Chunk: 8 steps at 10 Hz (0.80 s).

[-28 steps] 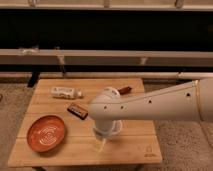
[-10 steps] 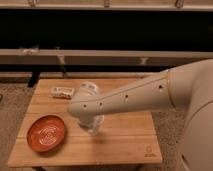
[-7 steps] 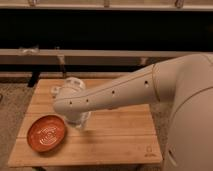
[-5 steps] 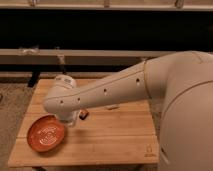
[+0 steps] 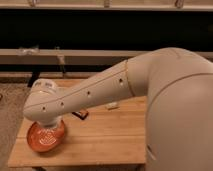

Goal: Place the ceramic cup in the ceramic bowl

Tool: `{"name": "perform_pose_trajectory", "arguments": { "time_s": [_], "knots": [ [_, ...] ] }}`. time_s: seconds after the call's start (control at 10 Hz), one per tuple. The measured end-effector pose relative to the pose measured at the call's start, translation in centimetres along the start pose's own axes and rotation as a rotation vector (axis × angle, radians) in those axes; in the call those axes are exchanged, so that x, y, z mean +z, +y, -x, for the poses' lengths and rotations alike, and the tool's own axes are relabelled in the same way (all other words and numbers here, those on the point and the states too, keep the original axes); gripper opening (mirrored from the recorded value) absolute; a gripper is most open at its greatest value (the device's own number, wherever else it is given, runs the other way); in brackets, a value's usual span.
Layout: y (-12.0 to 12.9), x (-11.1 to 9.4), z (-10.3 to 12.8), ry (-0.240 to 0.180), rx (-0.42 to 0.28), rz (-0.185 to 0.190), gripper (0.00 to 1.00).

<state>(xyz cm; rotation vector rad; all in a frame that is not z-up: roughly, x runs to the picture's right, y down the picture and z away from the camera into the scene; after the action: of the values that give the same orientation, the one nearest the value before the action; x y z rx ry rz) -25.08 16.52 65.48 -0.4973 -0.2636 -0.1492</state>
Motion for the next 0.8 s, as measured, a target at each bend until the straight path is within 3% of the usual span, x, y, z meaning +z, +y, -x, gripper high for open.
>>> {"name": "perform_pose_trajectory", "arguments": {
  "time_s": [0.2, 0.5, 0.7, 0.8],
  "knots": [
    [0.0, 3.5, 0.8, 0.017, -0.035, 0.017, 0.33],
    [0.1, 6.8, 1.9, 0.05, -0.073, 0.035, 0.64],
    [0.6, 7.9, 3.0, 0.055, -0.104, 0.045, 0.79],
    [0.8, 8.1, 3.2, 0.061, -0.12, 0.05, 0.8]
  ]
}}
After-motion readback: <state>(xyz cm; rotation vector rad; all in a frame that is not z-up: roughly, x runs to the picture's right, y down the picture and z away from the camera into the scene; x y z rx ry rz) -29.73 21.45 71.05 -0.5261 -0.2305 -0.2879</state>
